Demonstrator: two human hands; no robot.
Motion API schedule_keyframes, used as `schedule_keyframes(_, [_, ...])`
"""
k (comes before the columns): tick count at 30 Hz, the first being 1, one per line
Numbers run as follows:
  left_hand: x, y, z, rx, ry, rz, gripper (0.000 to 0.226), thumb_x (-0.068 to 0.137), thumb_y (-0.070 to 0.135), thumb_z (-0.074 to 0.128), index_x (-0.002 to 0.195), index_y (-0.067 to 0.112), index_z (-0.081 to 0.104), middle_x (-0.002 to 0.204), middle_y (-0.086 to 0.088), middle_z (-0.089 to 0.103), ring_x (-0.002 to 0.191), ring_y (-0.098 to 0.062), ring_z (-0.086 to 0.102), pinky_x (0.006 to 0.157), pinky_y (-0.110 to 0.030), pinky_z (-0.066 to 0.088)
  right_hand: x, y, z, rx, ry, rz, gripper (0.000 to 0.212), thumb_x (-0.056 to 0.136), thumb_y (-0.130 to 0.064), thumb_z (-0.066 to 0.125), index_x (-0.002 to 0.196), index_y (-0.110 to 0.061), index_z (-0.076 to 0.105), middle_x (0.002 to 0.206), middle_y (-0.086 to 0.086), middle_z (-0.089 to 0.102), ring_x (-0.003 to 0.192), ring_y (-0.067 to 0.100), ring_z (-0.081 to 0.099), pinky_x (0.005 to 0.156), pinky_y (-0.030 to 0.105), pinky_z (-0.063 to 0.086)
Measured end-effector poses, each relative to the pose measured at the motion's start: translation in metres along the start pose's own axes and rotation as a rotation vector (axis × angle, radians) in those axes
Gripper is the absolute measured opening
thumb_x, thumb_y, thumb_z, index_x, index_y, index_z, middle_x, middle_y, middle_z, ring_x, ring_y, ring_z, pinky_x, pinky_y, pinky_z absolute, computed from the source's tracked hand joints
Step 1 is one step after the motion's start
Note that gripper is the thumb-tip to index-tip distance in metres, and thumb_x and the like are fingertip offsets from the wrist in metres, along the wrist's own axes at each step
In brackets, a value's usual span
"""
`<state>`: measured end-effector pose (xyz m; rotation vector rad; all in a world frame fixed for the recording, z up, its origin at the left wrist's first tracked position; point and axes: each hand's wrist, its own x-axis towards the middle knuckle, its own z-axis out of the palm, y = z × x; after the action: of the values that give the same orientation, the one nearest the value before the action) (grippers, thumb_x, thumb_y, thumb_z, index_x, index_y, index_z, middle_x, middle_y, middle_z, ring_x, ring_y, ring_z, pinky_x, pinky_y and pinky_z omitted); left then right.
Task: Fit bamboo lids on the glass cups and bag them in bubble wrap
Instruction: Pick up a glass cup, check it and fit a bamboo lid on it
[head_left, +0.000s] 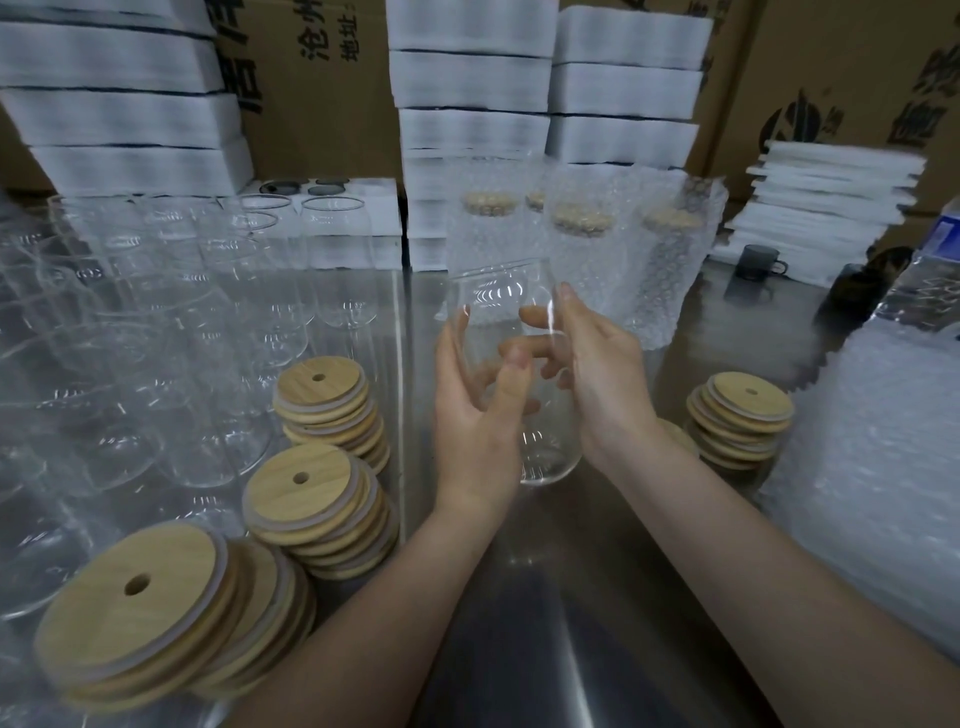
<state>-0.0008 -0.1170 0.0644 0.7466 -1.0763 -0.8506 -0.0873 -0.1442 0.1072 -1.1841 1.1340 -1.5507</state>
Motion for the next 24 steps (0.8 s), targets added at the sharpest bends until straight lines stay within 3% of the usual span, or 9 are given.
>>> schedule_keyframes(3, [0.002, 0.001, -0.001, 0.010, -0.010, -0.018, 0.078, 0.074, 0.062, 0.055, 0.142, 0.026, 0.040, 0.100, -0.006, 0.072, 0.084, -0.022, 0.072, 0.067, -0.035, 0.060, 0.003, 0.000, 0.001, -0.020, -0.024, -0.040, 0.040, 0.103, -0.038, 0.042, 0.092, -0.009, 0.068, 0.069, -0.004, 0.070, 0.065, 0.005, 0.057, 0.065, 0.015, 0.046])
schedule_keyframes(5, [0.003, 0.002, -0.003, 0.026, -0.016, -0.024, 0.075, 0.076, 0.064, 0.052, 0.141, 0.028, 0.041, 0.093, -0.005, 0.073, 0.074, -0.022, 0.071, 0.065, -0.033, 0.059, 0.005, 0.002, 0.001, -0.012, -0.114, -0.040, 0.048, 0.102, -0.048, 0.035, 0.099, -0.012, 0.066, 0.086, -0.001, 0.070, 0.086, 0.015, 0.061, 0.081, 0.031, 0.049])
schedule_keyframes(7, [0.003, 0.003, -0.002, 0.037, -0.006, -0.029, 0.074, 0.076, 0.064, 0.053, 0.140, 0.029, 0.042, 0.094, -0.004, 0.073, 0.078, -0.022, 0.072, 0.065, -0.034, 0.059, 0.007, 0.002, 0.000, 0.029, -0.228, -0.027, 0.056, 0.096, -0.061, 0.031, 0.104, -0.019, 0.066, 0.103, -0.002, 0.069, 0.100, 0.017, 0.062, 0.088, 0.036, 0.049])
schedule_keyframes(10, [0.003, 0.001, -0.002, 0.090, 0.023, -0.024, 0.076, 0.073, 0.064, 0.058, 0.140, 0.032, 0.044, 0.100, -0.003, 0.072, 0.088, -0.024, 0.072, 0.073, -0.043, 0.060, 0.008, -0.002, -0.003, 0.103, -0.332, 0.003, 0.055, 0.086, -0.064, 0.035, 0.108, -0.022, 0.064, 0.110, -0.001, 0.071, 0.103, 0.017, 0.065, 0.090, 0.040, 0.052])
schedule_keyframes(13, [0.004, 0.000, -0.001, 0.250, 0.045, 0.032, 0.069, 0.070, 0.067, 0.061, 0.133, 0.045, 0.045, 0.094, 0.014, 0.072, 0.082, -0.012, 0.071, 0.080, -0.046, 0.059, 0.009, -0.005, -0.007, 0.134, -0.341, -0.006, 0.054, 0.083, -0.057, 0.041, 0.110, -0.015, 0.062, 0.104, 0.004, 0.072, 0.098, 0.018, 0.066, 0.096, 0.050, 0.050])
schedule_keyframes(15, [0.004, 0.000, -0.001, 0.341, 0.058, 0.070, 0.072, 0.068, 0.066, 0.063, 0.135, 0.046, 0.044, 0.092, 0.024, 0.069, 0.082, -0.004, 0.069, 0.077, -0.040, 0.059, 0.009, -0.006, -0.008, 0.143, -0.337, -0.015, 0.054, 0.083, -0.053, 0.044, 0.113, -0.011, 0.061, 0.102, 0.006, 0.071, 0.097, 0.019, 0.065, 0.093, 0.049, 0.052])
schedule_keyframes(20, [0.002, 0.001, -0.003, 0.530, 0.065, 0.114, 0.085, 0.063, 0.073, 0.062, 0.139, 0.052, 0.032, 0.094, 0.012, 0.066, 0.080, -0.005, 0.066, 0.073, -0.035, 0.058, 0.006, -0.010, -0.009, 0.050, -0.288, -0.099, 0.044, 0.079, -0.043, 0.057, 0.113, -0.016, 0.061, 0.107, 0.006, 0.069, 0.099, 0.018, 0.066, 0.079, 0.038, 0.056])
schedule_keyframes(24, [0.000, 0.005, -0.003, 0.757, 0.068, 0.239, 0.090, 0.065, 0.071, 0.059, 0.144, 0.049, 0.021, 0.110, 0.010, 0.060, 0.095, -0.007, 0.060, 0.074, -0.029, 0.051, 0.002, -0.011, -0.010, 0.004, -0.226, -0.173, 0.047, 0.074, -0.030, 0.067, 0.117, -0.015, 0.057, 0.118, 0.010, 0.066, 0.105, 0.017, 0.066, 0.081, 0.036, 0.057])
